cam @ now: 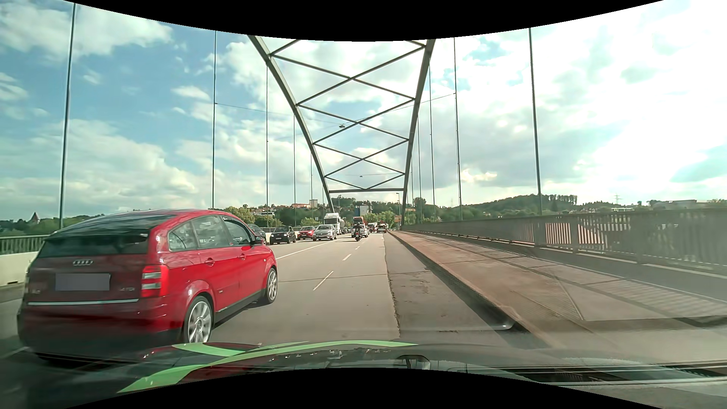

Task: Follow the waypoints while adhering to traffic rules and regulations

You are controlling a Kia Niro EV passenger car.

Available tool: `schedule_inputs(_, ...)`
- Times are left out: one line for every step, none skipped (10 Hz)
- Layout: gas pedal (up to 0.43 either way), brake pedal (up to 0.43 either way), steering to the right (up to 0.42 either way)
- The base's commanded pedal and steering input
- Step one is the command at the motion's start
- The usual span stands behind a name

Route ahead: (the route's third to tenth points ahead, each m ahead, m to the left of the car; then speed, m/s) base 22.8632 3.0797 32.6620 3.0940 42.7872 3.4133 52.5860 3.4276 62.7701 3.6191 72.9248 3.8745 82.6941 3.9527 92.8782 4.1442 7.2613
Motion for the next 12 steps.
schedule_inputs(0.157, 0.0, -0.004)
schedule_inputs(0.157, 0.0, -0.004)
schedule_inputs(0.157, 0.0, -0.004)
schedule_inputs(0.15, 0.0, -0.004)
schedule_inputs(0.15, 0.0, -0.005)
schedule_inputs(0.15, 0.0, -0.005)
schedule_inputs(0.15, 0.0, -0.004)
schedule_inputs(0.15, 0.0, -0.004)
schedule_inputs(0.15, 0.0, -0.005)
schedule_inputs(0.15, 0.0, -0.004)
schedule_inputs(0.15, 0.0, -0.005)
schedule_inputs(0.138, 0.0, -0.004)
